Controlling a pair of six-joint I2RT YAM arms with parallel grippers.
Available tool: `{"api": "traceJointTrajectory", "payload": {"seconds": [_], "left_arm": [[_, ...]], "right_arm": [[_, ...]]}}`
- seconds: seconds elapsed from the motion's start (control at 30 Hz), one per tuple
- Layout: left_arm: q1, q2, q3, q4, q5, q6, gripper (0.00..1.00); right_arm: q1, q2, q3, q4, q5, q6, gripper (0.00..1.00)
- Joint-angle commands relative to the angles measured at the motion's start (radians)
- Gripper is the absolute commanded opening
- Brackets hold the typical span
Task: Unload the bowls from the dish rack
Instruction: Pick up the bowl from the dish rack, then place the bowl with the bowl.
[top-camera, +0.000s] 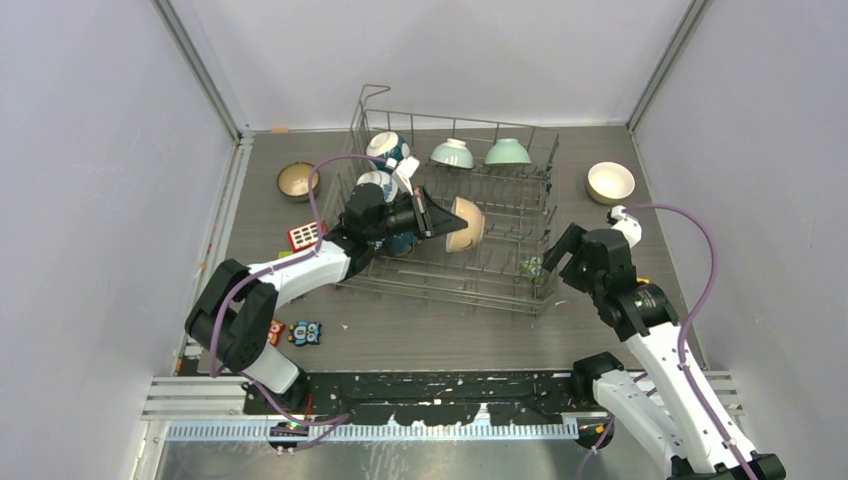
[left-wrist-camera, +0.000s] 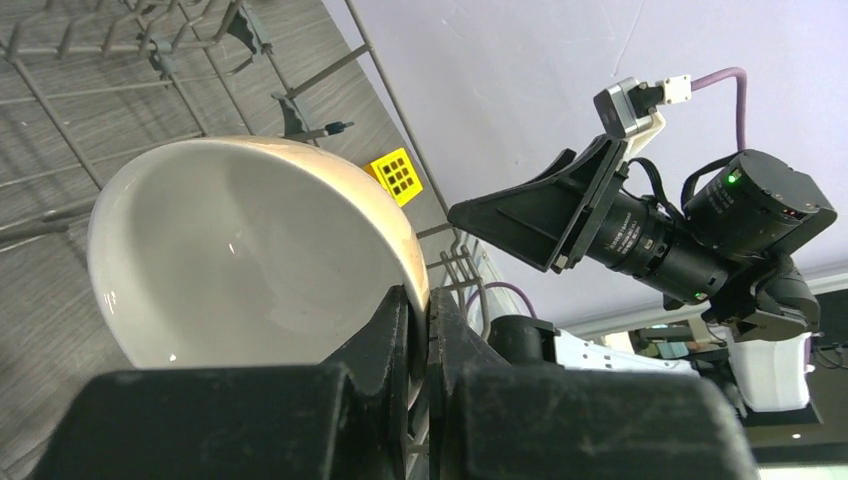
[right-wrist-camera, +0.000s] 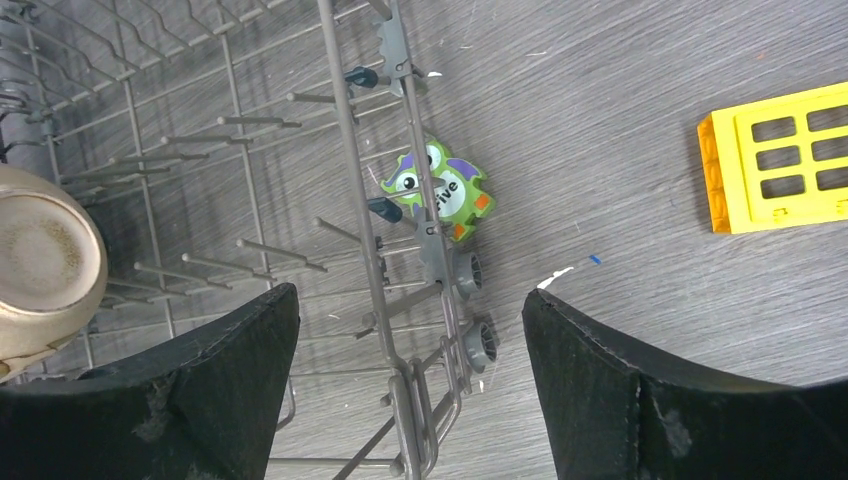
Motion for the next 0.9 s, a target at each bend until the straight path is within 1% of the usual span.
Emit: {"api": "traceJointTrajectory", "payload": {"seconds": [0.0, 0.17, 0.47, 0.67, 0.87], "left_arm": [[0.005, -0.013, 0.042, 0.142, 0.057, -0.055, 0.00], [0.005, -0.027, 0.064, 0.173, 0.085, -0.087, 0.00], [0.005, -0.091, 0.099, 0.140, 0.110, -0.075, 0.00], [0.005, -0.159, 0.111, 0.024, 0.123, 0.006, 0.00], [0.006, -0.231, 0.145, -0.123, 0.124, 0.105, 0.00]], "right_arm": [[0.001, -0.029, 0.055, 0.014, -0.025, 0.012, 0.86], [0.002, -0.056, 0.088, 0.013, -0.064, 0.004, 0.87], [0.002, -0.066, 0.140, 0.039, -0.143, -0.002, 0.88], [0.001, -0.066, 0.180, 0.053, -0.143, 0.040, 0.88], [0.006, -0.056, 0.223, 0.103, -0.220, 0.061, 0.90]]}}
